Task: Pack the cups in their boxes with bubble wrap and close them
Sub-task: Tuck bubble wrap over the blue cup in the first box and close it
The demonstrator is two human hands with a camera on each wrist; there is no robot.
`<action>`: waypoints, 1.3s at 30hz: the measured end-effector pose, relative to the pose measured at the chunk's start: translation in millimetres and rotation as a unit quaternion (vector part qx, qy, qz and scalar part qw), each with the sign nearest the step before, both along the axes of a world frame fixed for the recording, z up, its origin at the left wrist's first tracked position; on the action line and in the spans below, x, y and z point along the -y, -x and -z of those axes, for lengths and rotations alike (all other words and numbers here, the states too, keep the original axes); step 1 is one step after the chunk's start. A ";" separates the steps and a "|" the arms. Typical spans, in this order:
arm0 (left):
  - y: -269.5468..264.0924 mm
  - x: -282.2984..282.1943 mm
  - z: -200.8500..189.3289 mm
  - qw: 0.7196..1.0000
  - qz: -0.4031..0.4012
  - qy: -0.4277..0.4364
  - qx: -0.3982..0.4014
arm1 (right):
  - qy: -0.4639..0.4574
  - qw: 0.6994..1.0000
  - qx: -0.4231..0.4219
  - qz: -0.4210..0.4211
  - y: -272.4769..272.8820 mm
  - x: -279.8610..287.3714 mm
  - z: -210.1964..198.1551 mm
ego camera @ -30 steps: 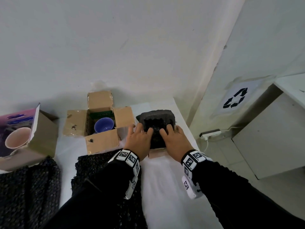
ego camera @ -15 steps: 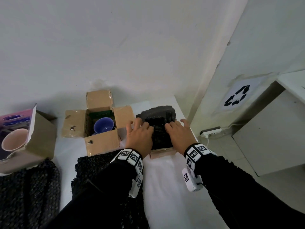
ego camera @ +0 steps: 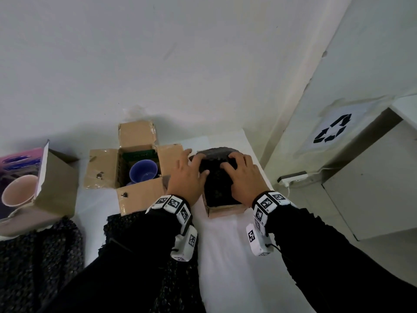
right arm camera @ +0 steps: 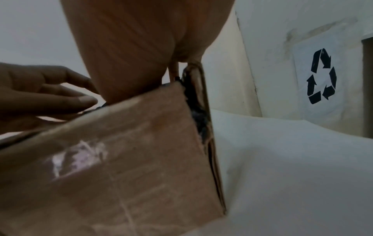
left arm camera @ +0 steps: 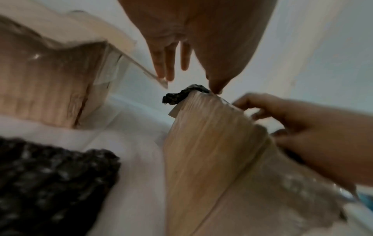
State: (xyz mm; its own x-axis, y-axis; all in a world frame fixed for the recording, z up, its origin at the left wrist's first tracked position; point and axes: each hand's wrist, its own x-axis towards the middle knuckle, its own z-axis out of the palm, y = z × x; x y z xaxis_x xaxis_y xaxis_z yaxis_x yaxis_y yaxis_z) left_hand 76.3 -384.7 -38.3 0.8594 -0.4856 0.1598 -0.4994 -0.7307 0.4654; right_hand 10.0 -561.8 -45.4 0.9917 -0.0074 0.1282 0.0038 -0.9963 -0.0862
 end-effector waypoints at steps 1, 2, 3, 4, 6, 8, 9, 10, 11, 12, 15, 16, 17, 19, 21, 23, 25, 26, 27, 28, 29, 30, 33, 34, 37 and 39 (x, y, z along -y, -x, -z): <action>-3.9 0.8 1.0 0.999 -0.018 0.008 -0.043 | 0.005 1.000 -0.005 0.003 0.3 0.9 0.9; -7.2 1.8 1.1 0.998 -0.027 0.009 -0.063 | 0.015 1.000 -0.009 0.002 0.8 2.1 1.8; -9.7 3.2 0.6 0.998 -0.026 0.013 -0.053 | 0.025 1.000 -0.016 0.000 1.8 3.7 2.9; -11.1 4.6 -0.7 0.999 -0.018 0.019 -0.024 | 0.036 0.999 -0.018 -0.007 3.3 5.9 4.6; -12.1 7.3 -4.8 0.999 -0.004 0.013 0.047 | 0.046 0.999 -0.006 -0.021 6.7 9.5 9.5; -14.1 7.1 -3.9 0.995 0.011 -0.013 0.099 | 0.028 0.999 0.008 -0.033 7.9 10.2 10.2; -14.9 6.6 -3.0 0.993 0.020 -0.022 0.113 | 0.006 0.999 0.013 -0.032 7.1 9.7 9.1; -15.2 6.3 -2.2 0.993 0.027 -0.022 0.116 | -0.025 0.999 0.021 -0.022 5.4 9.1 6.4; -14.2 7.1 -1.9 0.994 0.028 -0.016 0.100 | -0.062 0.998 0.031 -0.007 3.2 8.4 2.4; -13.4 8.1 -1.7 0.997 0.024 -0.007 0.073 | -0.096 0.994 0.043 0.009 0.1 8.1 -1.0; -16.7 11.2 -0.9 1.000 -0.020 0.014 -0.015 | -0.133 0.989 0.035 0.056 -11.3 9.0 -7.2; -18.4 11.8 -1.8 0.999 -0.028 0.012 -0.018 | -0.125 0.990 0.019 0.060 -15.8 9.9 -7.3; -19.1 12.0 -3.4 1.000 -0.026 0.008 -0.005 | -0.115 0.992 0.010 0.058 -20.0 10.4 -6.9; -18.5 10.9 -6.4 0.998 -0.002 -0.006 0.061 | -0.092 0.994 0.033 0.047 -26.5 10.9 -7.5; -15.9 8.4 -3.7 0.992 0.042 -0.022 0.113 | -0.063 0.995 0.072 0.026 -29.2 13.8 -10.7; -13.7 6.7 0.2 0.989 0.088 -0.024 0.118 | -0.023 0.993 0.113 -0.025 -27.4 16.9 -12.1; -12.1 5.5 2.3 0.988 0.106 -0.020 0.107 | -0.009 0.989 0.116 -0.091 -21.9 16.9 -8.3; -10.7 5.7 2.7 0.988 0.110 -0.021 0.103 | -0.010 0.988 0.105 -0.114 -19.3 16.2 -5.3; -9.9 6.4 3.4 0.987 0.117 -0.031 0.106 | -0.012 0.989 0.087 -0.123 -17.6 15.1 -3.1; -9.8 7.3 3.9 0.983 0.127 -0.052 0.119 | -0.011 0.990 0.069 -0.122 -16.7 14.3 -1.3; -10.9 8.4 3.7 0.977 0.138 -0.080 0.142 | -0.007 0.992 0.053 -0.114 -16.9 13.3 -1.0; -12.3 9.9 2.6 0.969 0.148 -0.107 0.168 | 0.000 0.994 0.039 -0.105 -17.2 11.8 -1.7; -17.6 13.1 -3.1 0.945 0.169 -0.155 0.231 | 0.012 0.996 -0.009 -0.087 -17.9 6.9 -3.6; -19.1 13.6 -4.1 0.940 0.176 -0.171 0.238 | 0.010 0.996 -0.025 -0.084 -17.8 6.0 -2.4; -20.4 11.5 -1.2 0.939 0.190 -0.178 0.226 | 0.025 0.995 -0.047 -0.090 -18.1 4.2 2.8; -19.0 10.3 1.3 0.937 0.204 -0.196 0.203 | 0.060 0.993 -0.042 -0.097 -19.8 2.3 6.5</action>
